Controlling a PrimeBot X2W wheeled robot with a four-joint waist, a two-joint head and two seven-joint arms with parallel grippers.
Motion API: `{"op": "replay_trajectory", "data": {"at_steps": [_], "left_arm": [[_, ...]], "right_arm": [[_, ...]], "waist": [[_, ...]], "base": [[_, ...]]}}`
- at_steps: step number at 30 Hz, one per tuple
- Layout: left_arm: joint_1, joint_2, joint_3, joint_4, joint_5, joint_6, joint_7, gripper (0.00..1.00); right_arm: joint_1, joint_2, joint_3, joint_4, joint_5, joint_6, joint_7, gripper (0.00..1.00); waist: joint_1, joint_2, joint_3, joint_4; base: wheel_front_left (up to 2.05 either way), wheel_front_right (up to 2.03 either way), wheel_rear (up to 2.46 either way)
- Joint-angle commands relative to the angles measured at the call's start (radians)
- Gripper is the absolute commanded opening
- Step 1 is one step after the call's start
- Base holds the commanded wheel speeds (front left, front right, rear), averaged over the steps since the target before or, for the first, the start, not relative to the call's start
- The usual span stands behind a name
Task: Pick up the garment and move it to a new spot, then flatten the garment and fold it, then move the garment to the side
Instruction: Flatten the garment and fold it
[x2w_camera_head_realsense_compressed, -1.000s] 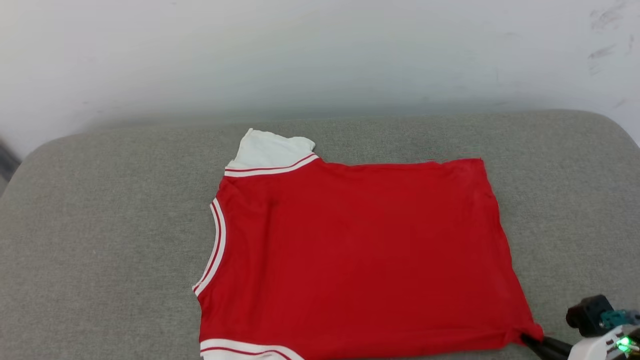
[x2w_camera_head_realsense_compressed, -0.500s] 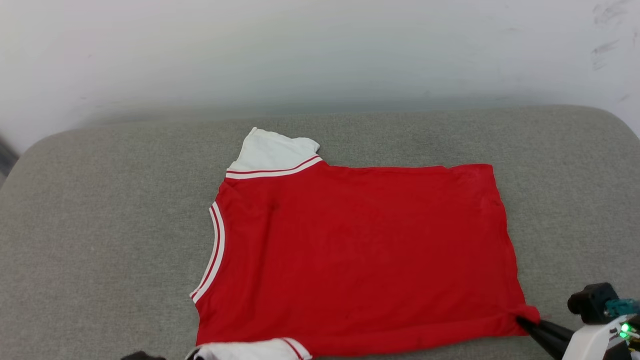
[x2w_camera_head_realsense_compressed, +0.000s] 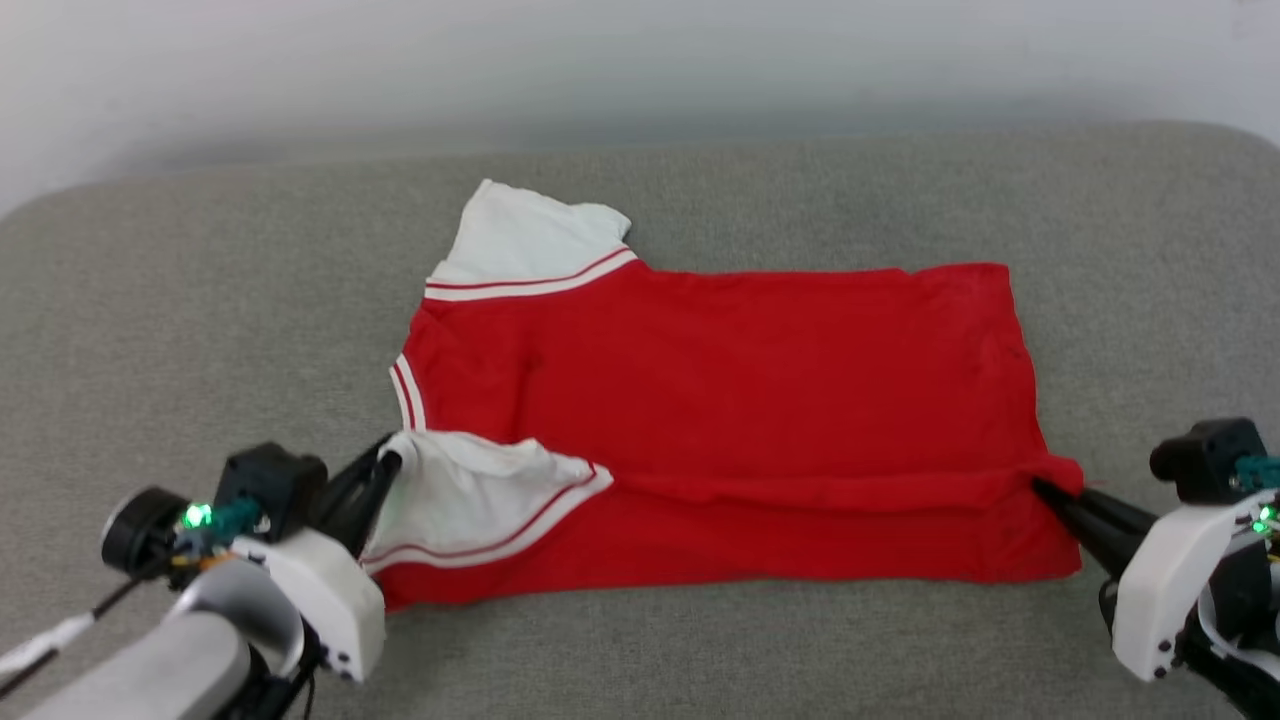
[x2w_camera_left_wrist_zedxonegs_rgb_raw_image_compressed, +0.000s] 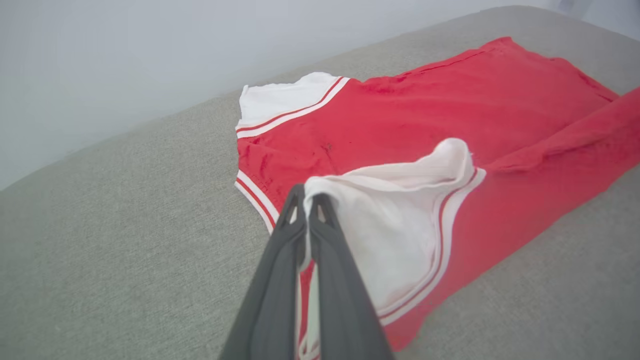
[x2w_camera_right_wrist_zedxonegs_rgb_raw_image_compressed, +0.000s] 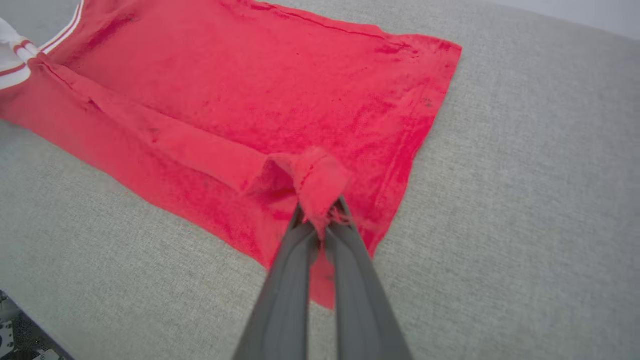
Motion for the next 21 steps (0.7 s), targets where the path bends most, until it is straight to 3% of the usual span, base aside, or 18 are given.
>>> {"op": "replay_trajectory", "data": {"at_steps": [1,9,21], "left_arm": [[-0.042,-0.01,0.007,0.024,0.009,-0.016,0.011,0.0],[-0.175,-0.069,0.004,0.184,0.008,-0.1,0.048,0.0],[-0.228,-0.157,-0.034,0.458,-0.007,-0.218,0.045,0.0]], "right_arm": [[-0.024,0.018,-0.014,0.002,-0.004,0.0,0.019,0.0],[-0.116,0.066,-0.032,0.068,-0.025,0.0,0.08,0.0],[-0.187,0.123,0.035,0.217,-0.04,-0.001,0.084,0.0]], "waist": [[-0.0001,-0.0001,0.043,-0.014],[-0.0001,-0.0001,0.141,-0.026],[-0.0001,-0.0001,0.177,-0.029]], "base": [[0.0,0.0,0.0],[0.0,0.0,0.0],[0.0,0.0,0.0]]}}
